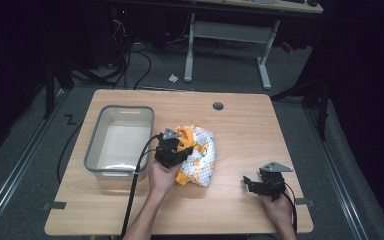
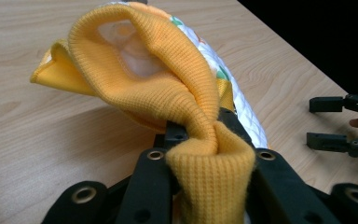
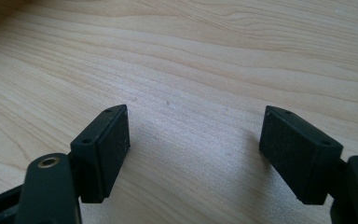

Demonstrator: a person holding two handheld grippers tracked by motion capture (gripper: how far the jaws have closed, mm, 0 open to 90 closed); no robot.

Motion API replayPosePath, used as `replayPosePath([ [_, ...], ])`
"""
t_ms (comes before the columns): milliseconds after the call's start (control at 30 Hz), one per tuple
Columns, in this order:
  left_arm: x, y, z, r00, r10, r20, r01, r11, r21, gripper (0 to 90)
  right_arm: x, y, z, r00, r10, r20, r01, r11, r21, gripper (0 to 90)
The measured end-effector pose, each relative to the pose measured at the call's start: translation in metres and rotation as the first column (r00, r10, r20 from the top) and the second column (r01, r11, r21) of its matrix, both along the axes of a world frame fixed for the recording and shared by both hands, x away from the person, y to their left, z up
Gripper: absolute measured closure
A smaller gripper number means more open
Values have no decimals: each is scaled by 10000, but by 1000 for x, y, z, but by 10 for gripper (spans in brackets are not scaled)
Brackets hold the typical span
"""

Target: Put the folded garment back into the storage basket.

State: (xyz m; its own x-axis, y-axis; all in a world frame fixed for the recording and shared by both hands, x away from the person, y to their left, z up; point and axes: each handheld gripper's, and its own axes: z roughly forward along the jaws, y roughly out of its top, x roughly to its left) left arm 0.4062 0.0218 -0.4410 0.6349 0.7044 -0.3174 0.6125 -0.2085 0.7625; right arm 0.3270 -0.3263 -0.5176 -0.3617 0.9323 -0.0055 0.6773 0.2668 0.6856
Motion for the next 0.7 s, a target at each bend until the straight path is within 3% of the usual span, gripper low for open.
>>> replayPosePath([
  [167,-1,7,6,10000,16,58,-14,9995,-329,770,0,0,0,10000,1,-3,-1,10000,2,247],
  [500,-5,15,23,9989,61,457,-47,9995,-318,770,0,0,0,10000,0,-2,0,10000,2,246],
  [700,-4,22,29,9986,173,500,-155,9992,-363,771,0,0,0,10000,2,0,-2,10000,1,247],
])
